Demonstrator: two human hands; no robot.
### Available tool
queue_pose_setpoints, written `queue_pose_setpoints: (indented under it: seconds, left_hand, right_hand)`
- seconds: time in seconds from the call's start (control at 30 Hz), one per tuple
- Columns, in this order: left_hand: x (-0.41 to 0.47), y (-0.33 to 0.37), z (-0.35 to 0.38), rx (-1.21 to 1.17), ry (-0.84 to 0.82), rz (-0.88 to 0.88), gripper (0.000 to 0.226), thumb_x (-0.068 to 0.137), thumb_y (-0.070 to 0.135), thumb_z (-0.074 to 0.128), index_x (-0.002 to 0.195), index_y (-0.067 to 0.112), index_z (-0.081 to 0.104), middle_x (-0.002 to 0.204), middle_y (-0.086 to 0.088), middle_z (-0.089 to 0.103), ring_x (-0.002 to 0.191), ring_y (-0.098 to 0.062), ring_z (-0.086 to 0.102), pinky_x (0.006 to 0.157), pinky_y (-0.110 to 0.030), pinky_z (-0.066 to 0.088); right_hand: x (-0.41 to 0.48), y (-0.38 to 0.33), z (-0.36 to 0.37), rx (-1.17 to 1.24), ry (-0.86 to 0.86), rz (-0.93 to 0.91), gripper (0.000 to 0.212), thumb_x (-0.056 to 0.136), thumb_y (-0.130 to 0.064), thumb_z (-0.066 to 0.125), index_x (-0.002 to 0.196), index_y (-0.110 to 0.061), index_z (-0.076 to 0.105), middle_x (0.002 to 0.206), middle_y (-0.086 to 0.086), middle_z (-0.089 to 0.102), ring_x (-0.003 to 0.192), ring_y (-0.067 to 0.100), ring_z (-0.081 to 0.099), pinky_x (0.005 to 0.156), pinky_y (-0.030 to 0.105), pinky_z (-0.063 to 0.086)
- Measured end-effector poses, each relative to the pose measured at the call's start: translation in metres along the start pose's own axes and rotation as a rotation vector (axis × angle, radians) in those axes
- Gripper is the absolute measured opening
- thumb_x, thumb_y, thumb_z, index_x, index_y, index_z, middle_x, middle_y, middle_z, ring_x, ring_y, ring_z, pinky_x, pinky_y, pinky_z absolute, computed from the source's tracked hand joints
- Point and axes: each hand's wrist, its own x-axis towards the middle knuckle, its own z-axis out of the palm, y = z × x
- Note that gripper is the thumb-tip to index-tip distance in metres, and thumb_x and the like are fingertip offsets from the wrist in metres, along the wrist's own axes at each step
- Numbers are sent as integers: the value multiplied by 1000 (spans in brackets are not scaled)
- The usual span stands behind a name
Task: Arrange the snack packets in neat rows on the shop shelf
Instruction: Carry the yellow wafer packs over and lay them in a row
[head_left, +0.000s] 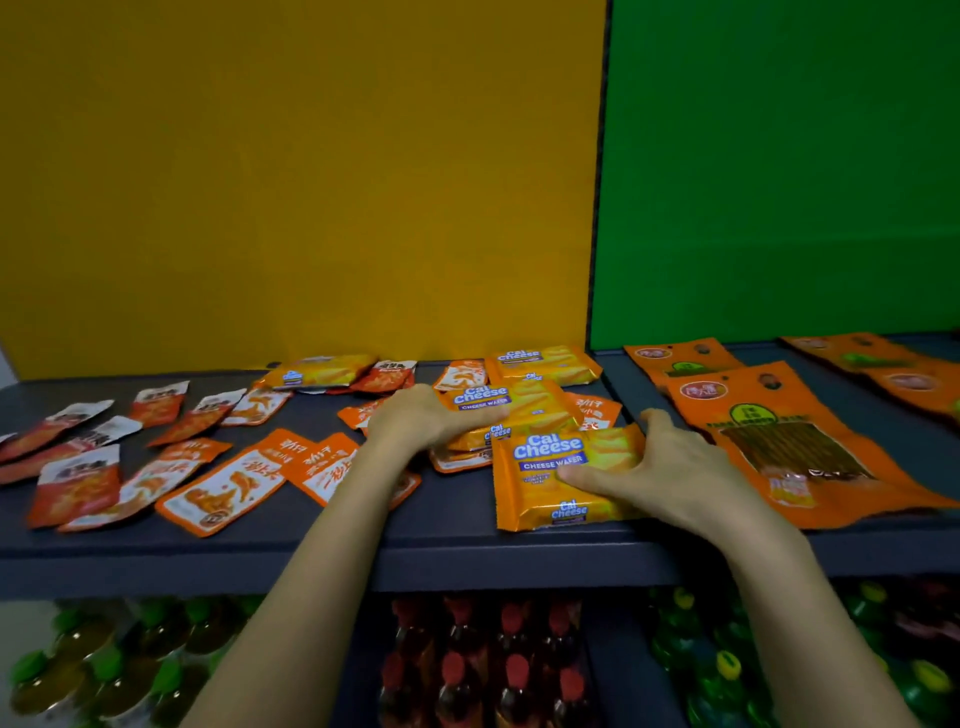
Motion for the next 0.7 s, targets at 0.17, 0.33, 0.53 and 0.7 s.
queue_pose_setpoints:
  seconds: [0.17,0.33,0.53,0.7]
  left_hand:
    - [7,-2,-1,-255,-134,91,41,62,58,74,65,24,51,66,10,56,63,-6,53,53,-23,40]
    - [13,-6,5,-463,-76,165,75,56,39,86,116,8,55,113,-5,65,101,-23,62,91,-41,51]
    - [9,-6,0,-881,-99,178,30,59,10,85,78,16,62,69,2,71,52,-6,67,44,-18,51]
    - [2,-6,-7,-1045,-163,214,15,77,12,72,90,12,64,93,-14,70,63,-15,68,58,-29,58]
  right_hand:
    - [1,-1,-1,119,-51,47,120,32,-85,56,128,-14,39,126,4,52,113,24,52,78,31,41]
    - [-2,-2,-5,230,-74,67,91,35,-77,69,105,-19,55,107,-5,62,97,16,58,83,34,49]
    - [-8,1,-7,472,-2,64,57,50,-50,84,95,-22,61,96,-9,66,88,10,62,72,27,49]
    - [-17,2,-7,640,88,53,33,63,-37,82,81,-27,56,89,-10,67,81,5,63,64,19,48]
